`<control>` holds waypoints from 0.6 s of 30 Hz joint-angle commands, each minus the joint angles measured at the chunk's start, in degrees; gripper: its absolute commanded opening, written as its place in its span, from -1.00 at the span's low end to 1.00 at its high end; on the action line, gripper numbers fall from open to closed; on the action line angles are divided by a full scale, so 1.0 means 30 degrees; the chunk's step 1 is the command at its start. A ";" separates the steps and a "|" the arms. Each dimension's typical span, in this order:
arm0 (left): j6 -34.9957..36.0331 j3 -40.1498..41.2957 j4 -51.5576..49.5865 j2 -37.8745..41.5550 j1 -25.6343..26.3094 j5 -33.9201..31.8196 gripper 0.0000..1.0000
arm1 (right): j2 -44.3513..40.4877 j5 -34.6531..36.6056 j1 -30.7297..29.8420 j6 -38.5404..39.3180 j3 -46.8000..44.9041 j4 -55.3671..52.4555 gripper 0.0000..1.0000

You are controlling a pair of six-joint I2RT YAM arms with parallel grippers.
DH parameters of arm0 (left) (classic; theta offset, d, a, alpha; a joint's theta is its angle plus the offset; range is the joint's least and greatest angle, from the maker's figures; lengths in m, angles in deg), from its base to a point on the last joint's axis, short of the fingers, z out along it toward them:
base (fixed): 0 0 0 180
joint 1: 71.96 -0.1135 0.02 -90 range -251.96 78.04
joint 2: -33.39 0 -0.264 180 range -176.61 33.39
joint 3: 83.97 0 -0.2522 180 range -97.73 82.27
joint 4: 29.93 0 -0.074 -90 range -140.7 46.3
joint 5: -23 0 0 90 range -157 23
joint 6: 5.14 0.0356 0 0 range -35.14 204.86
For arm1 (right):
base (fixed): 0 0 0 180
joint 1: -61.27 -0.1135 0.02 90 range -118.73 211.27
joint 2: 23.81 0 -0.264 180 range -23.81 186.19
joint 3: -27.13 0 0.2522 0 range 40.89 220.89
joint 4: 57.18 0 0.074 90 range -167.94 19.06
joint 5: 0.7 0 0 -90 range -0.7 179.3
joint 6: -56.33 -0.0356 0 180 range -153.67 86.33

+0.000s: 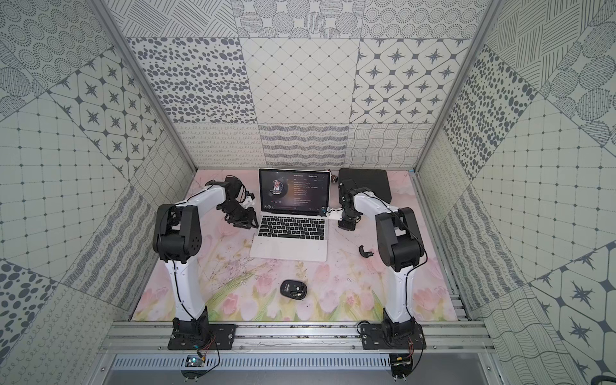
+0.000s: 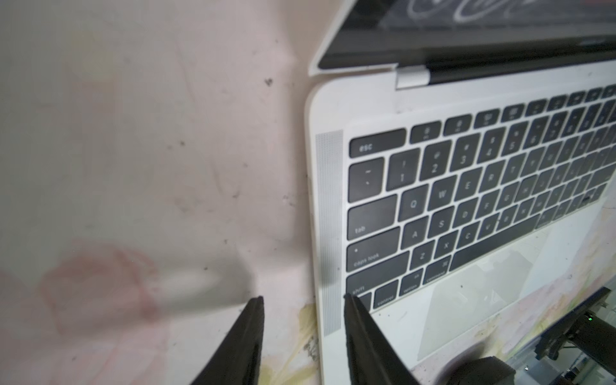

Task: Remove the wireless mouse receiver from the laptop
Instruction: Take out the USB plug from the USB port.

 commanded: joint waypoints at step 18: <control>-1.4705 0.8429 1.3271 1.0682 0.1023 1.5469 0.99 | -1.1063 -0.3380 -0.5554 -0.6405 -0.4069 0.1421 -0.67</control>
